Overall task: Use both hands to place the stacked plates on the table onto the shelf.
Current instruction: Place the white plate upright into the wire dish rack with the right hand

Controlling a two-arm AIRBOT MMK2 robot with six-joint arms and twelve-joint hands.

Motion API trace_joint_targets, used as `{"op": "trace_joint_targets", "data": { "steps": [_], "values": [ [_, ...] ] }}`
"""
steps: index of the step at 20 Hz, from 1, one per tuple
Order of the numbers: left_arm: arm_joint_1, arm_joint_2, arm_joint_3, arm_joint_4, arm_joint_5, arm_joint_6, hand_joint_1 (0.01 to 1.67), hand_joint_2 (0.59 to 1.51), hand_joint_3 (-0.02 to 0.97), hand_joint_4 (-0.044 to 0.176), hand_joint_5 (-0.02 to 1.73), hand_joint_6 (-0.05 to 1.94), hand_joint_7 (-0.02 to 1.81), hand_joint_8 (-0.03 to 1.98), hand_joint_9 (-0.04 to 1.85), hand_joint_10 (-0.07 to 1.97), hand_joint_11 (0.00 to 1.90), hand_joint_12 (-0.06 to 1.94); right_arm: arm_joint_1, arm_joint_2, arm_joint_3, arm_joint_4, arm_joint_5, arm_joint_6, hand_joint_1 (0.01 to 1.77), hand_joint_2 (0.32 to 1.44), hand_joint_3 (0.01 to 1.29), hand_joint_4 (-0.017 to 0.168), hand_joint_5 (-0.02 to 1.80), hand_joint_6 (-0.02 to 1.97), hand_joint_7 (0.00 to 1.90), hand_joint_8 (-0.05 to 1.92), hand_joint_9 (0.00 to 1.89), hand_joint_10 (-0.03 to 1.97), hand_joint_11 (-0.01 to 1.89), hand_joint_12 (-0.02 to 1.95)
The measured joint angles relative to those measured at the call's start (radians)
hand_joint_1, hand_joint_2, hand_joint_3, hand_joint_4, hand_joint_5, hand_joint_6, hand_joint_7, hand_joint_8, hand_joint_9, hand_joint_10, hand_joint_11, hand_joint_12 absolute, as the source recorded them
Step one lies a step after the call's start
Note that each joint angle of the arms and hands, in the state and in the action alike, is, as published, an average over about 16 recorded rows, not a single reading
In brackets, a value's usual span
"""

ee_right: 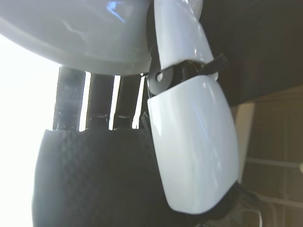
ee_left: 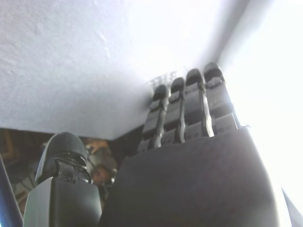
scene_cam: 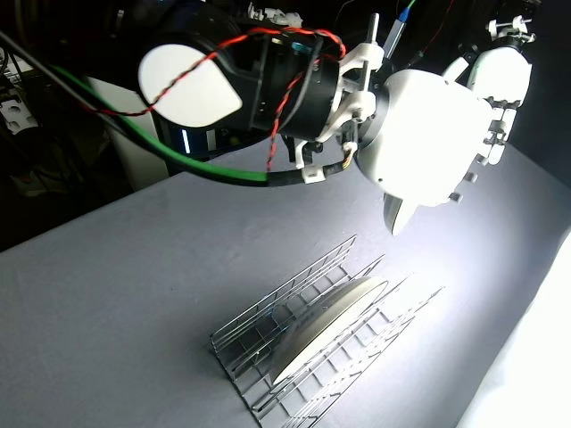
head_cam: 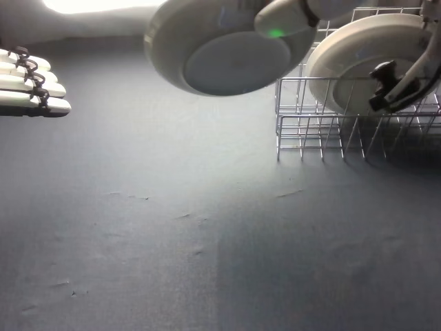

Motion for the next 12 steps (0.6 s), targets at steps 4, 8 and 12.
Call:
{"op": "trace_joint_targets", "data": {
  "steps": [4, 8, 12],
  "values": [
    [0.0, -0.002, 0.002, 0.0, -0.001, -0.002, 0.02, 1.139, 0.019, 0.002, 0.02, 0.01, 0.01, -0.01, 0.02, 0.01, 0.01, 0.0, 0.007, 0.028, -0.007, 0.0, -0.035, -0.002, 1.44, 0.99, 0.01, -0.009, 0.94, 0.89, 1.14, 0.54, 1.07, 0.89, 0.93, 1.33],
    [0.0, -0.002, 0.002, -0.001, -0.001, -0.003, 0.02, 1.139, 0.019, 0.001, 0.02, 0.01, 0.02, -0.01, 0.02, 0.01, 0.01, 0.0, 0.01, 0.056, -0.019, -0.008, -0.059, -0.004, 1.44, 0.99, 0.01, -0.009, 0.94, 0.89, 1.15, 0.53, 1.06, 0.9, 0.92, 1.33],
    [0.0, -0.003, 0.003, -0.002, -0.002, -0.004, 0.01, 1.139, 0.019, 0.002, 0.02, 0.01, 0.02, -0.01, 0.02, 0.01, 0.01, 0.0, 0.011, 0.087, -0.037, -0.022, -0.074, -0.005, 1.44, 0.99, 0.01, -0.009, 0.95, 0.88, 1.16, 0.53, 1.06, 0.91, 0.93, 1.3]
  ]
}}
